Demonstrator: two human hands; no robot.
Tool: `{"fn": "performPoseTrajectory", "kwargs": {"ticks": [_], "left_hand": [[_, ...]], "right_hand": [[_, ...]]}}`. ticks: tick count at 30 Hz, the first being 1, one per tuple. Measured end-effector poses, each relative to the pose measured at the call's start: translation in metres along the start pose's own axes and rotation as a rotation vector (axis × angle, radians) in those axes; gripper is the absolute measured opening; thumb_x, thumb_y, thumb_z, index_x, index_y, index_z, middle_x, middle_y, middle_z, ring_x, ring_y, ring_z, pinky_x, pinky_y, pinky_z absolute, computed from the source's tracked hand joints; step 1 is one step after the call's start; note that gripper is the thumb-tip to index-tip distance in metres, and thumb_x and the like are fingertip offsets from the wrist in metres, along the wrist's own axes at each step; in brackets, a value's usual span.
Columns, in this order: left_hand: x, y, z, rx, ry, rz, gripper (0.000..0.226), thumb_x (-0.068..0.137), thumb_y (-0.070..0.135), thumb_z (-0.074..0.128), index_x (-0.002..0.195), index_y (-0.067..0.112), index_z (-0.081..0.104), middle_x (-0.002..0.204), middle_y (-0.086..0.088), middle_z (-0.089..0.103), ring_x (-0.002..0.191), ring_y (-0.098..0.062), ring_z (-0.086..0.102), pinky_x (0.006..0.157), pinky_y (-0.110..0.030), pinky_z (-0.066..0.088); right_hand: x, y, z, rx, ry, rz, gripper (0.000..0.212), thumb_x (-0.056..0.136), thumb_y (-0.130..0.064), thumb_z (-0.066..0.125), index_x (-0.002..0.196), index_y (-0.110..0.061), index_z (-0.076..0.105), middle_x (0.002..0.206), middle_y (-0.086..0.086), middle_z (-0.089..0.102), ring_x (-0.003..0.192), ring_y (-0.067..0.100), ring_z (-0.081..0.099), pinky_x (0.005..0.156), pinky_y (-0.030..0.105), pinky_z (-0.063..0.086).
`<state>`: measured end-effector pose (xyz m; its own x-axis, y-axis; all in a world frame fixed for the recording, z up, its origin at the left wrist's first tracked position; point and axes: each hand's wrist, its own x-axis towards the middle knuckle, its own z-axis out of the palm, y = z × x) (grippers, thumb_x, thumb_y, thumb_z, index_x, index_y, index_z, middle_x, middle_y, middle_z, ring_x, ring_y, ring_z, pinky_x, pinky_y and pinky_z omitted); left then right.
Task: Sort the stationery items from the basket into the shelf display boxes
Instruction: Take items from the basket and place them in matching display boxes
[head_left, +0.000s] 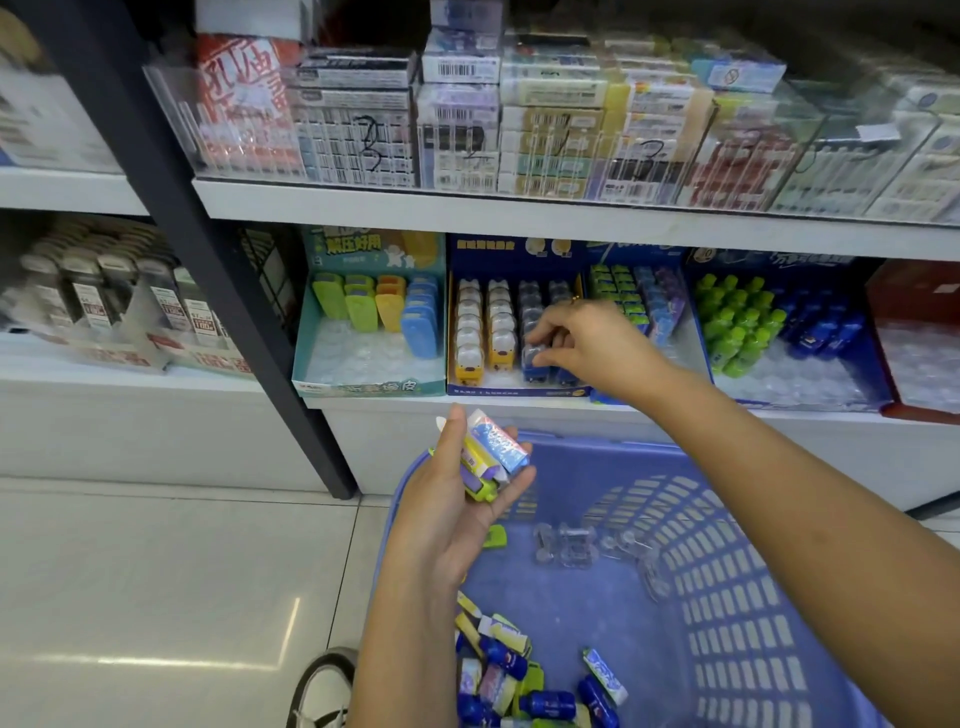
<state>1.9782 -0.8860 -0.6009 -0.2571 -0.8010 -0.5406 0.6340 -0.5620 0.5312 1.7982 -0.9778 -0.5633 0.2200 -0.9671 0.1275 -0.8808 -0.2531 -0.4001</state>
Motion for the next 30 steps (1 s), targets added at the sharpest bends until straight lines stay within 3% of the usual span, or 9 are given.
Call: {"fn": "performPoseTrajectory", "kwargs": {"ticks": [5, 10, 15, 18, 21, 25, 28, 30], "left_hand": [[-0.002, 0.001, 0.001, -0.062, -0.039, -0.048, 0.038, 0.090, 0.041, 0.054, 0.108, 0.007, 0.060, 0.101, -0.016, 0.072, 0.096, -0.029, 0.070, 0.062, -0.035, 0.059], [-0.005, 0.003, 0.002, -0.091, -0.073, -0.059, 0.040, 0.091, 0.038, 0.056, 0.113, 0.005, 0.058, 0.103, -0.019, 0.071, 0.096, -0.033, 0.069, 0.067, -0.040, 0.060], [-0.008, 0.002, 0.007, -0.117, -0.073, -0.017, 0.034, 0.092, 0.033, 0.056, 0.109, 0.005, 0.058, 0.094, -0.019, 0.070, 0.100, -0.036, 0.067, 0.074, -0.046, 0.059], [-0.008, -0.003, 0.012, -0.118, -0.069, 0.024, 0.030, 0.092, 0.032, 0.057, 0.106, 0.006, 0.059, 0.090, -0.017, 0.070, 0.103, -0.035, 0.065, 0.075, -0.046, 0.058], [-0.007, -0.010, 0.015, -0.054, -0.120, 0.032, 0.040, 0.093, 0.035, 0.052, 0.111, 0.000, 0.059, 0.103, -0.017, 0.071, 0.103, -0.030, 0.066, 0.082, -0.042, 0.057], [-0.010, -0.025, 0.028, 0.052, -0.175, 0.055, 0.042, 0.089, 0.035, 0.054, 0.109, -0.001, 0.062, 0.111, -0.018, 0.069, 0.103, -0.028, 0.067, 0.083, -0.039, 0.057], [-0.009, -0.034, 0.039, 0.072, -0.123, 0.060, 0.029, 0.087, 0.034, 0.060, 0.091, 0.006, 0.065, 0.094, -0.008, 0.071, 0.089, -0.023, 0.072, 0.067, -0.037, 0.060], [-0.009, -0.038, 0.043, 0.122, -0.083, 0.039, 0.032, 0.086, 0.041, 0.060, 0.090, 0.010, 0.065, 0.078, -0.003, 0.069, 0.073, -0.016, 0.071, 0.057, -0.028, 0.056]], "right_hand": [[0.000, 0.004, 0.003, -0.029, 0.020, -0.004, 0.019, 0.079, -0.015, 0.074, 0.098, -0.010, 0.070, 0.092, 0.003, 0.065, 0.075, 0.012, 0.055, 0.070, 0.022, 0.042], [0.002, 0.009, 0.003, -0.084, 0.047, -0.029, 0.024, 0.074, -0.017, 0.077, 0.096, -0.007, 0.073, 0.100, 0.008, 0.061, 0.094, 0.023, 0.055, 0.080, 0.025, 0.040], [-0.008, -0.003, 0.001, -0.154, 0.050, -0.033, 0.030, 0.081, -0.025, 0.071, 0.108, -0.012, 0.070, 0.110, 0.006, 0.054, 0.102, 0.021, 0.049, 0.088, 0.029, 0.039], [-0.047, -0.016, 0.008, 0.225, 0.142, 0.138, 0.021, 0.085, -0.033, 0.067, 0.100, -0.019, 0.066, 0.091, -0.008, 0.056, 0.072, -0.002, 0.050, 0.066, 0.009, 0.037], [-0.088, -0.031, 0.024, 0.681, 0.027, 0.319, 0.013, 0.079, -0.034, 0.073, 0.080, -0.023, 0.066, 0.079, -0.006, 0.067, 0.071, 0.005, 0.061, 0.067, 0.019, 0.049], [-0.112, -0.030, 0.036, 0.872, 0.179, 0.422, 0.006, 0.081, -0.014, 0.072, 0.082, -0.018, 0.067, 0.083, 0.002, 0.070, 0.078, 0.010, 0.064, 0.070, 0.018, 0.050], [-0.118, -0.014, 0.025, 1.027, 0.406, 0.483, 0.006, 0.088, -0.014, 0.064, 0.092, -0.010, 0.063, 0.077, 0.006, 0.068, 0.067, 0.008, 0.065, 0.067, 0.019, 0.053], [-0.118, 0.006, 0.009, 0.947, 0.573, 0.508, 0.010, 0.085, -0.015, 0.067, 0.094, -0.010, 0.063, 0.076, 0.004, 0.065, 0.059, 0.006, 0.062, 0.059, 0.017, 0.051]]}}
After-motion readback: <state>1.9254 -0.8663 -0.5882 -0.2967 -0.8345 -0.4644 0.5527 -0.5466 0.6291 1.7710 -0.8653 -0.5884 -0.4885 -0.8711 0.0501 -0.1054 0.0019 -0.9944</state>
